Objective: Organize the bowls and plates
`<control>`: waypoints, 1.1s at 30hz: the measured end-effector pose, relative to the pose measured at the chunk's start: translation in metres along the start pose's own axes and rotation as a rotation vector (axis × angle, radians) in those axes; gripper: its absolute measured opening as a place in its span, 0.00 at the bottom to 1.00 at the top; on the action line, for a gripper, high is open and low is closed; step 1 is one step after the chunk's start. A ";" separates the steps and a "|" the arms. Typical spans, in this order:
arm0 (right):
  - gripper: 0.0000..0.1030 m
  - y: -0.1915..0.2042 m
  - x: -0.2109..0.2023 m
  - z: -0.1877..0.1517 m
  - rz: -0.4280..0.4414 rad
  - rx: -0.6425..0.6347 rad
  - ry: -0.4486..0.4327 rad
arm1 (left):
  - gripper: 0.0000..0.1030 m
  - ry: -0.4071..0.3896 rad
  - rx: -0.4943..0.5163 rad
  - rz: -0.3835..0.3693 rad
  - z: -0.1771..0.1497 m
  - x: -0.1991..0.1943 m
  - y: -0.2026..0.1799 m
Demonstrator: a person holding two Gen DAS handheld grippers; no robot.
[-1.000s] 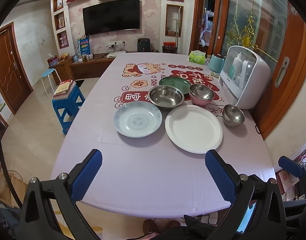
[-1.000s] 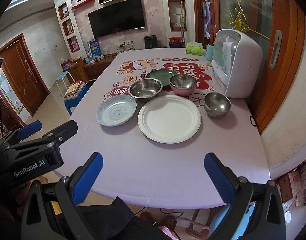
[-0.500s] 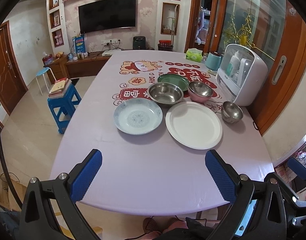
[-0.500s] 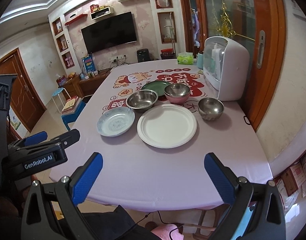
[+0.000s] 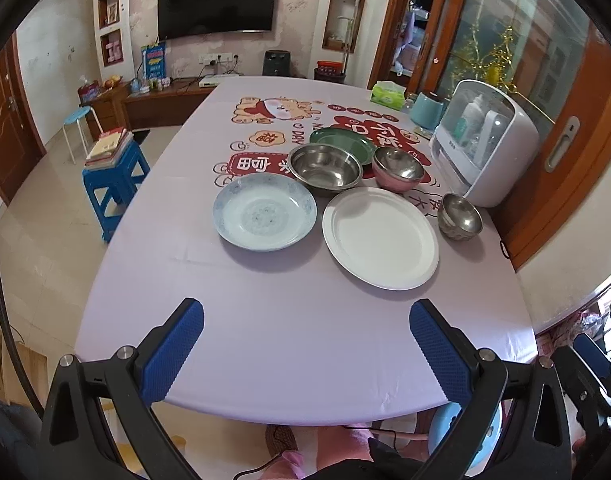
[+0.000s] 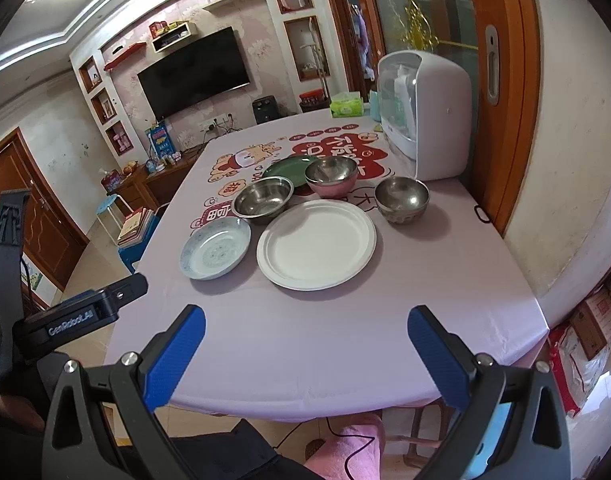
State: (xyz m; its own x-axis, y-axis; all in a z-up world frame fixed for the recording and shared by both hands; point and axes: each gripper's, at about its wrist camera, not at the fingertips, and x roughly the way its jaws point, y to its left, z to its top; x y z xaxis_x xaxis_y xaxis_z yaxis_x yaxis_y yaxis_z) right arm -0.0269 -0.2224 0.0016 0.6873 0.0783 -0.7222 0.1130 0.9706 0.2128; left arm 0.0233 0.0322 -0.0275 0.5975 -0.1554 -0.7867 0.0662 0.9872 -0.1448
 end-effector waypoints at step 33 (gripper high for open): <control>0.91 -0.111 0.206 0.088 0.095 0.130 0.158 | 0.98 0.196 -0.112 -0.007 0.061 0.206 -0.046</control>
State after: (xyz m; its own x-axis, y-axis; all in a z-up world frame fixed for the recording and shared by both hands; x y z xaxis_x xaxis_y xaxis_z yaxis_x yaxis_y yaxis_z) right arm 0.1650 -0.3338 -0.1130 0.5794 0.2128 -0.7868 0.1516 0.9203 0.3605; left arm 0.1923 -0.0431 -0.1467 0.4295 -0.1763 -0.8857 -0.0258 0.9780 -0.2072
